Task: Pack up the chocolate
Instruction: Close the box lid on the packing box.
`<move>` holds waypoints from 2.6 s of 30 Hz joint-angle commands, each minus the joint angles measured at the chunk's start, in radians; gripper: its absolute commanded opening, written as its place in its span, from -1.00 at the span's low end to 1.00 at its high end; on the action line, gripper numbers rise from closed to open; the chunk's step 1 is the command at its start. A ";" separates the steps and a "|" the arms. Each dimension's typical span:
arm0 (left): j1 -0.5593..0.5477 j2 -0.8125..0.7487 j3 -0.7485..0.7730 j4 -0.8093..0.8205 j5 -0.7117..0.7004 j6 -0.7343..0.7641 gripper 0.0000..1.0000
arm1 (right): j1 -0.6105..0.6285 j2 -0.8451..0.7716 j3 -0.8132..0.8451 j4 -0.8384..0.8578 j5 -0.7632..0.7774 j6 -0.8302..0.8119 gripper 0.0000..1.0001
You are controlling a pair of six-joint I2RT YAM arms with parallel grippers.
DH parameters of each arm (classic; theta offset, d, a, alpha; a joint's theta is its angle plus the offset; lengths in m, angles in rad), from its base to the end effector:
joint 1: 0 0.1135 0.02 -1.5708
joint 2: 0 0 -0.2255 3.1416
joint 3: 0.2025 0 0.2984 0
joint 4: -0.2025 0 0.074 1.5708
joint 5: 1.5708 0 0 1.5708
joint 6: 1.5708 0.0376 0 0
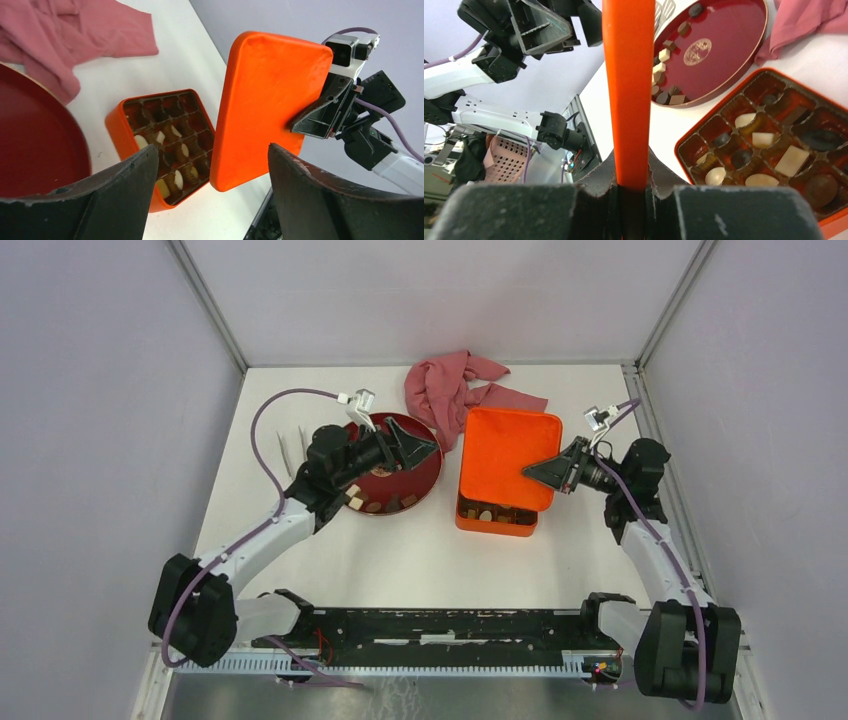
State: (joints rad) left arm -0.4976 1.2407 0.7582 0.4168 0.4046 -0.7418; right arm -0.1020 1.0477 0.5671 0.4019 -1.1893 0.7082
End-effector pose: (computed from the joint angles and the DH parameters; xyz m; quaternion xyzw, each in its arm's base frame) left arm 0.2935 -0.1763 0.2372 0.0492 0.7265 -0.5083 0.4599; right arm 0.2841 0.0060 0.2200 -0.1097 0.7089 0.5605 0.4138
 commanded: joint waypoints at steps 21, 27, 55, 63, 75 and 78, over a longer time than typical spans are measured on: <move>-0.086 0.085 -0.126 -0.019 -0.065 -0.056 0.41 | 0.051 0.280 -0.102 0.167 0.009 0.126 -0.95; -0.133 0.198 -0.047 -0.051 -0.095 -0.027 0.31 | 0.051 0.313 -0.118 0.182 0.040 0.132 -0.95; -0.184 0.427 0.081 -0.075 -0.051 -0.011 -0.07 | 0.038 0.380 -0.107 0.095 0.095 0.063 -0.77; -0.183 0.461 0.113 -0.084 -0.031 -0.007 -0.09 | 0.030 0.392 -0.096 0.091 0.091 0.063 -0.74; -0.184 0.459 0.143 -0.086 0.002 0.002 -0.06 | 0.018 0.399 -0.098 0.140 0.073 0.112 -0.65; -0.185 0.461 0.148 -0.086 0.009 0.002 -0.06 | 0.018 0.404 -0.096 0.143 0.071 0.115 -0.58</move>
State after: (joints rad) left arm -0.6762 1.7031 0.8612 0.3061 0.3702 -0.7776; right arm -0.0807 1.4425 0.4427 0.4797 -1.0981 0.8078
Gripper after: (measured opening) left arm 0.470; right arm 0.201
